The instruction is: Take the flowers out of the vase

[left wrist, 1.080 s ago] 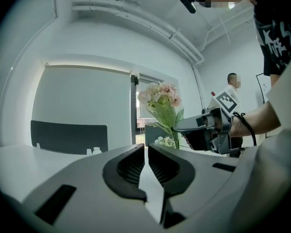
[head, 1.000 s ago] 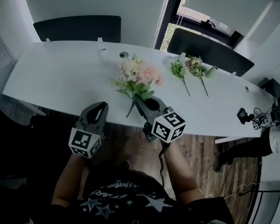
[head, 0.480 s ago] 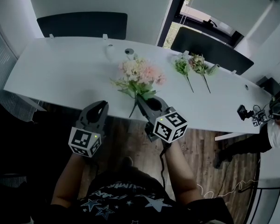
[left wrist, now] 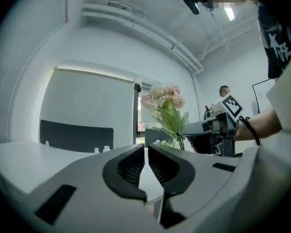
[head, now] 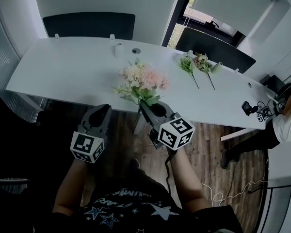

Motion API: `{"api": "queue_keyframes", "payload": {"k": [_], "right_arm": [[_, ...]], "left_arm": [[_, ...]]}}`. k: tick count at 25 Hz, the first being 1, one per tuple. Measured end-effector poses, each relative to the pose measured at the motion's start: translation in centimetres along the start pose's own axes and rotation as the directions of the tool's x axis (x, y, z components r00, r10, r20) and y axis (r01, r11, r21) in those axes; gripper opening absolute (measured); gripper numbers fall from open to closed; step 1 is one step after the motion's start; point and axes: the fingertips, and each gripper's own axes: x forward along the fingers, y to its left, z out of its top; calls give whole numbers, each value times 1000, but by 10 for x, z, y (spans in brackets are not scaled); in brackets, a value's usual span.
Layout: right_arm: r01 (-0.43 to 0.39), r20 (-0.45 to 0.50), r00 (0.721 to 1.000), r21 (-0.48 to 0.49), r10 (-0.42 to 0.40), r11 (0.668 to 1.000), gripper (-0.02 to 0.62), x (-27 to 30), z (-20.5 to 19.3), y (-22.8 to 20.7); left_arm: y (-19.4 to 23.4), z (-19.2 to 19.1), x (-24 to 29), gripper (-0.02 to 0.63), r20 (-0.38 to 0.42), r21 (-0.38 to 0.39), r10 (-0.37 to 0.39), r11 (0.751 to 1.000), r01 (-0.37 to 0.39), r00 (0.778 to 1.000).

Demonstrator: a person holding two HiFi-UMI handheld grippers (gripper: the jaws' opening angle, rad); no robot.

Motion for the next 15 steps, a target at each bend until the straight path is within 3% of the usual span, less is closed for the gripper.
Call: {"api": "queue_keyframes", "payload": {"k": [9, 15], "right_arm": [[58, 9, 998, 3, -58, 998, 49, -30, -30, 57], [76, 16, 997, 30, -77, 997, 49, -40, -32, 67]], "left_arm": [[-9, -14, -63, 28, 5, -12, -36, 999, 36, 999], [-17, -21, -75, 28, -26, -25, -56, 998, 56, 998]]}}
